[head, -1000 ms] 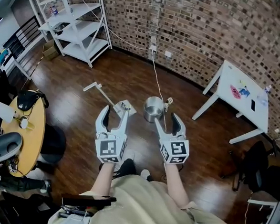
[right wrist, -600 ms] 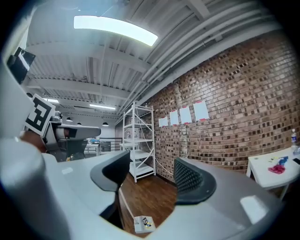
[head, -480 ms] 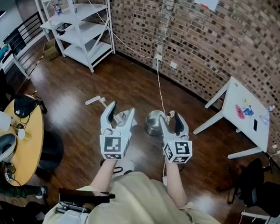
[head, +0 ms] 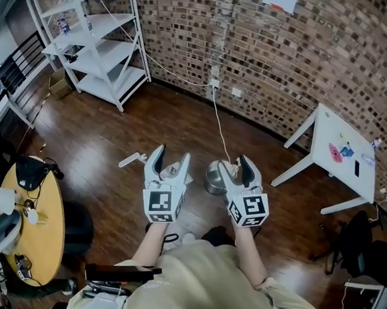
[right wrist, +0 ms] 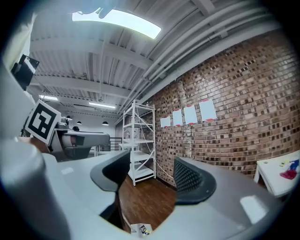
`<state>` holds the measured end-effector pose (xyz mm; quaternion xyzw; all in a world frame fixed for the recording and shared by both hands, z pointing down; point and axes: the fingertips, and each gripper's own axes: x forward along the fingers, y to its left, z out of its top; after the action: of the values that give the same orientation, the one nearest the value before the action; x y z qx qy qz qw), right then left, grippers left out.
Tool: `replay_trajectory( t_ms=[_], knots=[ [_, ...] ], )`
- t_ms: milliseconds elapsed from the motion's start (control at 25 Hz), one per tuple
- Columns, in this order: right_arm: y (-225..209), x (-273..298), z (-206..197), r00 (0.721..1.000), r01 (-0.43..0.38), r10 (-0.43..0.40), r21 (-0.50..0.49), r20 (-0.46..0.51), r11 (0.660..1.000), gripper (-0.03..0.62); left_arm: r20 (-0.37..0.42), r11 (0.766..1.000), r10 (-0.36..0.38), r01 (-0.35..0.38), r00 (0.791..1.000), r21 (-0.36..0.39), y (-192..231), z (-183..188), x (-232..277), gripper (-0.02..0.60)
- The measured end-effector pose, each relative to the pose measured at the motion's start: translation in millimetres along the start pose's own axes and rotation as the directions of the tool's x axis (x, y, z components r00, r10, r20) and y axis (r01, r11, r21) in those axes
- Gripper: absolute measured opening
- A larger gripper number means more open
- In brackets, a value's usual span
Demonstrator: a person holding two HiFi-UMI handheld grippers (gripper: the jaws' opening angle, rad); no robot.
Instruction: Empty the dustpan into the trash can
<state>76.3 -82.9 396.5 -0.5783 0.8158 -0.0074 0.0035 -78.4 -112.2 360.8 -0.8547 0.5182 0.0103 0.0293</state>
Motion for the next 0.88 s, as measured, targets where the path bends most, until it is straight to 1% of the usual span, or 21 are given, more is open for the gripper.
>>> replay_trajectory(
  t_ms=[120, 240, 320, 440, 600, 760, 880],
  knots=[
    [-16, 5, -6, 1.000, 0.009, -0.009, 0.008, -0.015, 1.000, 0.275, -0.018, 1.000, -0.007, 0.007, 1.000, -0.004, -2, -15, 17, 0.253],
    [-46, 18, -8, 0.999, 0.035, -0.035, 0.034, -0.002, 0.999, 0.275, -0.032, 1.000, -0.003, 0.003, 0.999, 0.003, -5, -26, 39, 0.253],
    [-66, 33, -8, 0.999, 0.037, -0.038, 0.049, 0.009, 0.998, 0.270, -0.037, 1.000, 0.008, -0.008, 0.999, 0.008, -6, -31, 55, 0.253],
    [-89, 58, -7, 1.000, 0.011, -0.012, 0.058, 0.010, 0.998, 0.268, -0.050, 1.000, 0.020, -0.019, 0.999, 0.020, -11, -34, 82, 0.253],
    [-107, 93, 5, 0.998, -0.056, 0.055, 0.035, 0.030, 0.998, 0.269, -0.030, 0.998, 0.053, -0.053, 0.998, 0.031, -11, -27, 121, 0.253],
    [-128, 118, 10, 0.994, -0.100, 0.099, 0.021, 0.043, 0.995, 0.268, -0.040, 0.997, 0.069, -0.067, 0.997, 0.046, -15, -28, 159, 0.253],
    [-147, 134, 1, 0.992, -0.127, 0.125, 0.053, 0.028, 0.991, 0.270, -0.060, 0.994, 0.096, -0.092, 0.994, 0.056, -13, -32, 177, 0.253]
  ],
)
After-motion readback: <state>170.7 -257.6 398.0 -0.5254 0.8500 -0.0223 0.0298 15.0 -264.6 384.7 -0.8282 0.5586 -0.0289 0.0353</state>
